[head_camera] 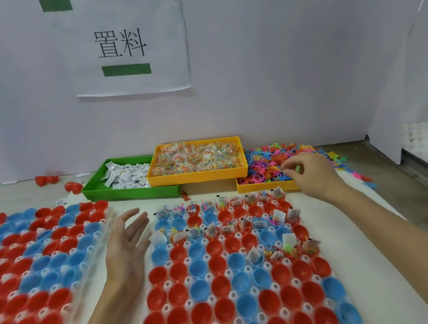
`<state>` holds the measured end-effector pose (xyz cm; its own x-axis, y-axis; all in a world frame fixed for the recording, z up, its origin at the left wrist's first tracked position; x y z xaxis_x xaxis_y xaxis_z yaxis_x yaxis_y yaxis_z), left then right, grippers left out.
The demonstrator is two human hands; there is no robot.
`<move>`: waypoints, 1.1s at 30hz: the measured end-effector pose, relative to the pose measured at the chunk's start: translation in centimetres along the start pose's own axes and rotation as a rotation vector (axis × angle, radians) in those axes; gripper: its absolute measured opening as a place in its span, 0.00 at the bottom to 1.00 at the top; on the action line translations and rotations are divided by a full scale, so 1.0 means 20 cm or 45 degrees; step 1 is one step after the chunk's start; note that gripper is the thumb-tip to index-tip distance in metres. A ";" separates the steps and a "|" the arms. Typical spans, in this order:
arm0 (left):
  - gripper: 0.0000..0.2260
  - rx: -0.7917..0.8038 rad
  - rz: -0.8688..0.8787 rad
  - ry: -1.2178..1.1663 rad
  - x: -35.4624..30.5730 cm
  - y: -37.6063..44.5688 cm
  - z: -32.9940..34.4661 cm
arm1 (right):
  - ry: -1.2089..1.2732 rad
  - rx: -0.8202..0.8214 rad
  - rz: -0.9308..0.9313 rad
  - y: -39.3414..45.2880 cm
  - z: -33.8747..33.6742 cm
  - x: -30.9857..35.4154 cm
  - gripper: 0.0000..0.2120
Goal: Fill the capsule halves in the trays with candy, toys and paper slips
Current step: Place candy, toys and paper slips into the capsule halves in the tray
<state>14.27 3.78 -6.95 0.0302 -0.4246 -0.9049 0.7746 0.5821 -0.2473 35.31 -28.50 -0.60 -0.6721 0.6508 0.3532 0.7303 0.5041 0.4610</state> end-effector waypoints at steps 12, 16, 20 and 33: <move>0.17 -0.034 0.027 0.041 0.01 0.02 0.00 | -0.240 0.539 -0.258 0.17 0.04 0.03 0.08; 0.18 -0.031 0.042 0.050 0.02 0.02 0.00 | -0.146 0.515 -0.194 0.17 0.05 0.01 0.08; 0.18 -0.029 0.051 0.038 0.02 0.02 0.00 | -0.061 0.315 -0.141 0.14 0.05 0.01 0.07; 0.16 -0.044 0.075 0.070 0.01 -0.02 0.02 | 0.870 -0.137 0.082 -0.05 -0.05 0.35 0.05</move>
<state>14.22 3.21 -6.86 0.0400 -0.3509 -0.9355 0.7504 0.6288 -0.2038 29.72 -25.06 2.23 -0.5799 0.1564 0.7995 0.7789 0.3941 0.4879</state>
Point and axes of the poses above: each hand's wrist, its own y-axis towards the middle knuckle, its own z-axis out of the palm, x = y × z, the point moved 1 cm from there along y, towards the middle knuckle, and after that the axes turned 13 degrees about -z, right-handed, at the moved point
